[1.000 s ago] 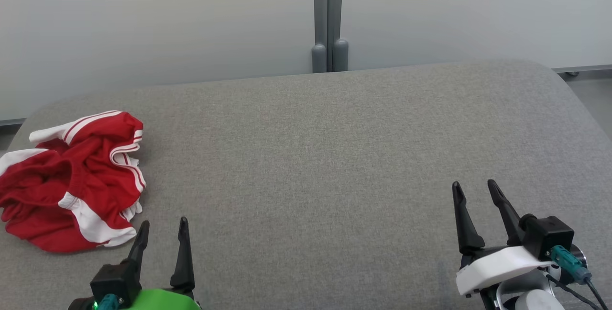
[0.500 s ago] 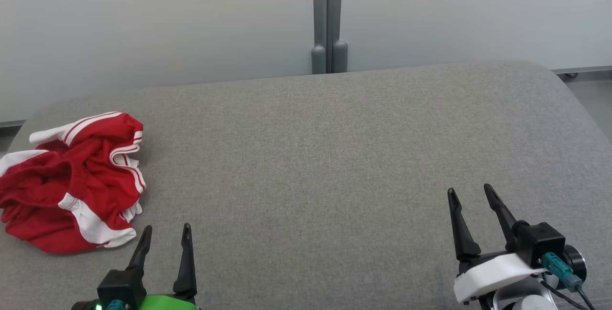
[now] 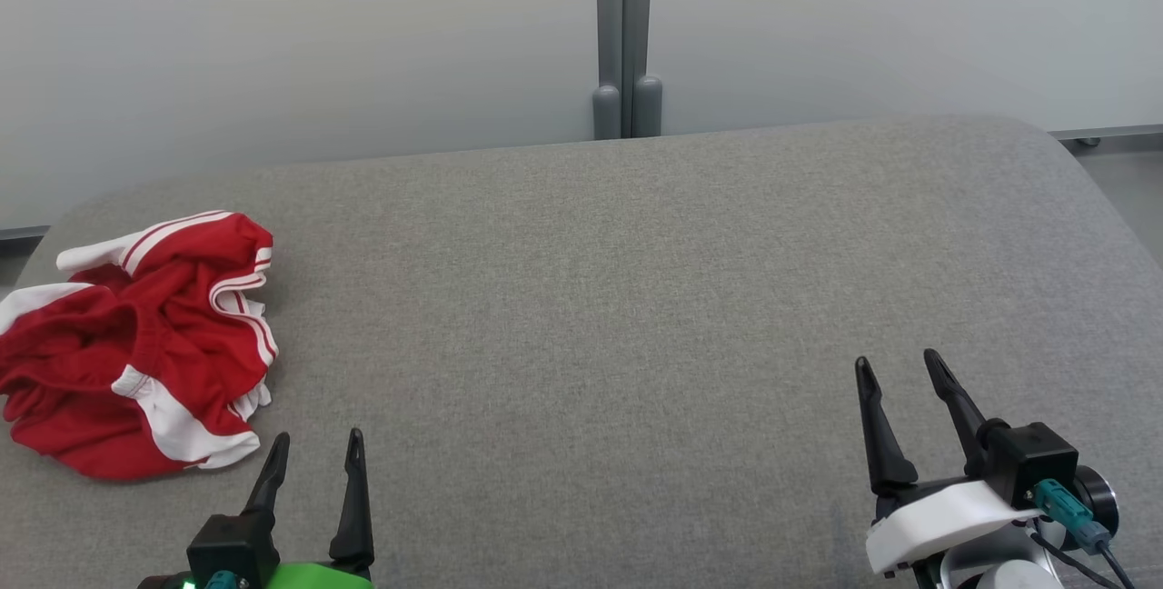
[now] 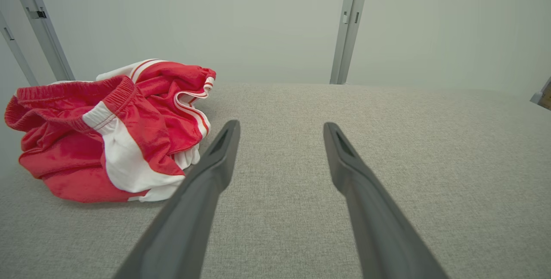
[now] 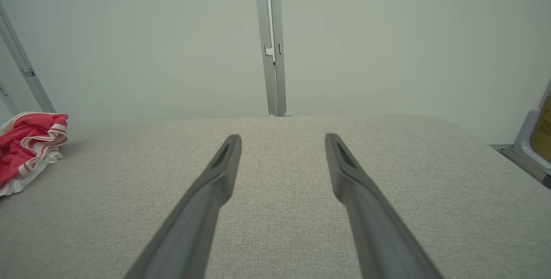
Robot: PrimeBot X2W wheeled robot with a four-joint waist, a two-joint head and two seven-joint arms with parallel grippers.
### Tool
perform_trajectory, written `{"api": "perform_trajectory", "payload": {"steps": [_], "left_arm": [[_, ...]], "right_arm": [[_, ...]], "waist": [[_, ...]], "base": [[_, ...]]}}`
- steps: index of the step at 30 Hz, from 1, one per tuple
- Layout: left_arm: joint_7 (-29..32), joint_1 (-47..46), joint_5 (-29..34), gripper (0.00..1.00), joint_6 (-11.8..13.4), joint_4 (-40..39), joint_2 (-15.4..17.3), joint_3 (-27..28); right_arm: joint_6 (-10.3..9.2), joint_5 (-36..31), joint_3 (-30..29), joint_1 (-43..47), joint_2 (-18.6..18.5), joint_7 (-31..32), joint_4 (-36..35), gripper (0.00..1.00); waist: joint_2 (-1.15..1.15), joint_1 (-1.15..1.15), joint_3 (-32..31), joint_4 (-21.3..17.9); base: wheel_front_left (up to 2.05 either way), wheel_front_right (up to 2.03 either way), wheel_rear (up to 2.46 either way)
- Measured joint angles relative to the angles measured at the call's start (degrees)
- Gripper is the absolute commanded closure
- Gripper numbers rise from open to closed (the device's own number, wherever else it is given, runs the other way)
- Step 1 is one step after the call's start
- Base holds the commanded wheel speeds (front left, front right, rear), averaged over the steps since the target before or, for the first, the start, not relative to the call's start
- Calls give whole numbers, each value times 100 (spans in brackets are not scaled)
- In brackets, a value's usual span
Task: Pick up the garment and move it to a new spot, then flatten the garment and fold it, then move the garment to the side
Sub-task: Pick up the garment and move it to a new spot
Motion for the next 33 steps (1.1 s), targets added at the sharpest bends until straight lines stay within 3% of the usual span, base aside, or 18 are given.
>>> {"api": "perform_trajectory", "payload": {"steps": [15,33], "left_arm": [[0,-114,100,0,-1,7,-2,-44],[-1,-137,101,0,34,-131,-4,200]], "right_arm": [[0,18,-120,-1,3,0,-47,0],[264,58,245,-149,37,-1,2,0]], "waist": [[0,0,63,327],[0,0,79,1538]], "base": [[0,0,0],[0,0,0]]}}
